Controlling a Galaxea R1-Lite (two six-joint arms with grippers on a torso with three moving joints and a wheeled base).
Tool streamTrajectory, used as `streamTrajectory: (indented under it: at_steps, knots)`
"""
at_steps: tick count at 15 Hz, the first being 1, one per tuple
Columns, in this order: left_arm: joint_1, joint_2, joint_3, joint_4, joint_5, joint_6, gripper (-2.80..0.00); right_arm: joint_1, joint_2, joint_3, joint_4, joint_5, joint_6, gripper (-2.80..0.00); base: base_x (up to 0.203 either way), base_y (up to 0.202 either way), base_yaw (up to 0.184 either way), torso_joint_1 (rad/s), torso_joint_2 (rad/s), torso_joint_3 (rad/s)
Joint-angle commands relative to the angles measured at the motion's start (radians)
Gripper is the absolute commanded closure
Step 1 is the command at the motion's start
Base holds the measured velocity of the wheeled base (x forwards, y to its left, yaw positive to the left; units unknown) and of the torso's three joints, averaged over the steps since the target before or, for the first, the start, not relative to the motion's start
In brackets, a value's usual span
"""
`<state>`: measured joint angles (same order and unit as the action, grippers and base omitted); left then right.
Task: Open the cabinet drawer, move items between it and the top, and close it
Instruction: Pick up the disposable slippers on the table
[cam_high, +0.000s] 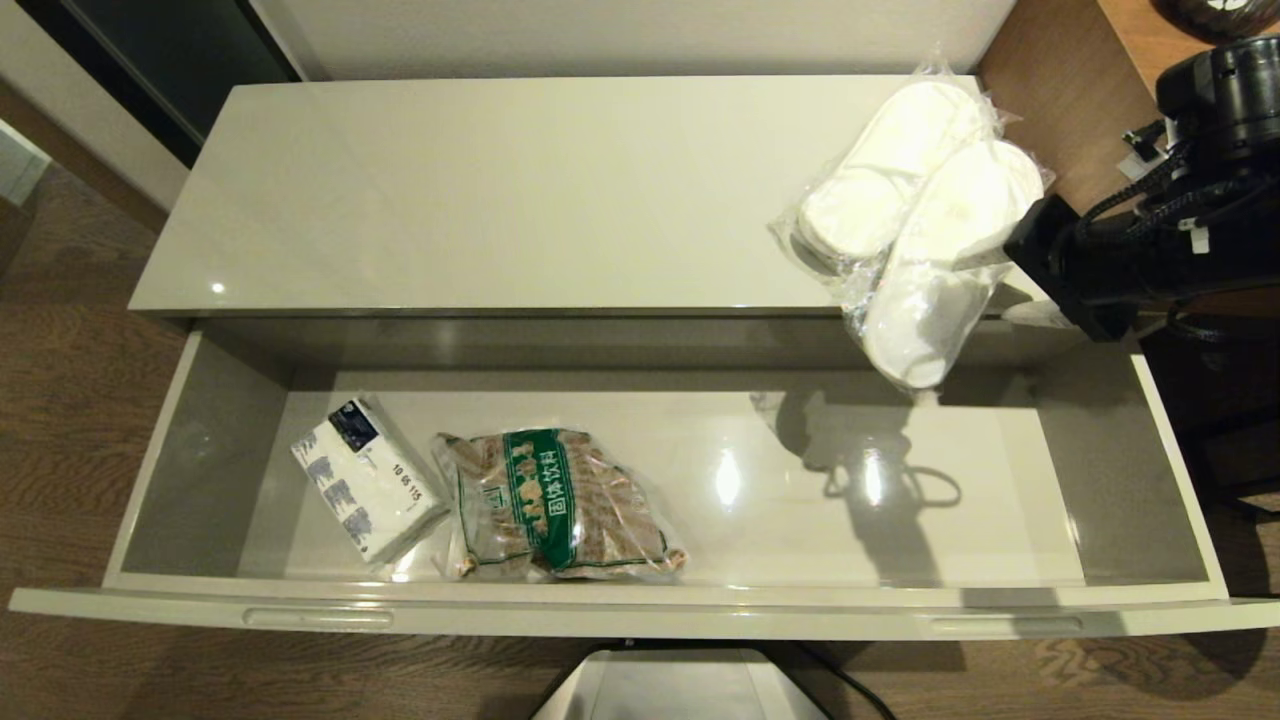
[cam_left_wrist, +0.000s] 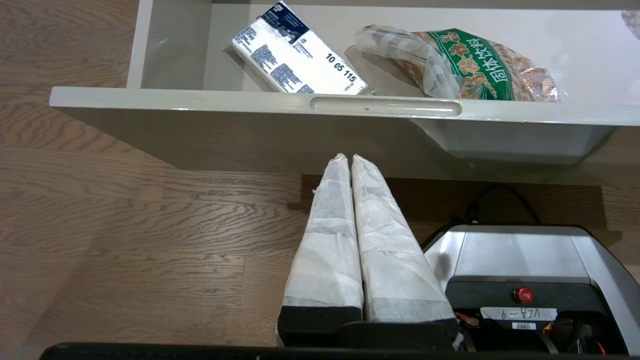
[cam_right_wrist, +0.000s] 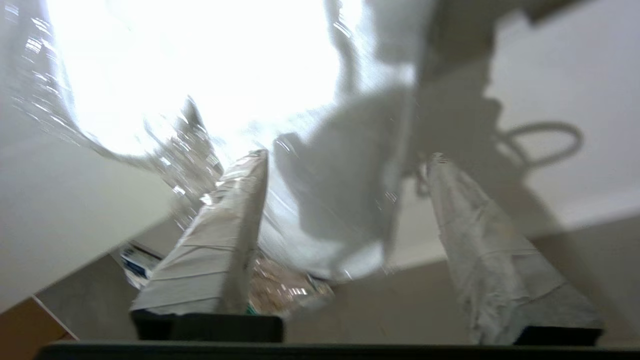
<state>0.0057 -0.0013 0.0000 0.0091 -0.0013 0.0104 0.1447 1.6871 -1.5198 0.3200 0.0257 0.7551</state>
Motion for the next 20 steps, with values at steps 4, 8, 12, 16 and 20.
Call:
streamTrajectory:
  at_steps: [4, 8, 12, 16, 20]
  knots:
    - [0.0, 0.0, 0.0, 0.0, 0.0, 0.0, 0.0, 0.013, 0.021, 0.028, -0.049, -0.013, -0.023, -2.8, 0.0, 0.0, 0.0, 0.0, 0.0, 0.0]
    - [0.001, 0.001, 0.0, 0.0, 0.0, 0.0, 0.0, 0.032, 0.05, 0.035, -0.075, -0.042, -0.031, -2.8, 0.0, 0.0, 0.0, 0.0, 0.0, 0.0]
    - [0.0, 0.0, 0.0, 0.0, 0.0, 0.0, 0.0, 0.061, 0.089, 0.033, -0.098, -0.132, -0.034, -2.8, 0.0, 0.0, 0.0, 0.0, 0.0, 0.0]
    - [0.0, 0.0, 0.0, 0.0, 0.0, 0.0, 0.0, 0.081, 0.09, 0.021, -0.102, -0.135, -0.031, 0.0, 0.0, 0.0, 0.0, 0.0, 0.0, 0.0]
    - [0.0, 0.0, 0.0, 0.0, 0.0, 0.0, 0.0, 0.102, 0.072, 0.02, -0.098, -0.133, -0.031, 0.0, 0.0, 0.0, 0.0, 0.0, 0.0, 0.0]
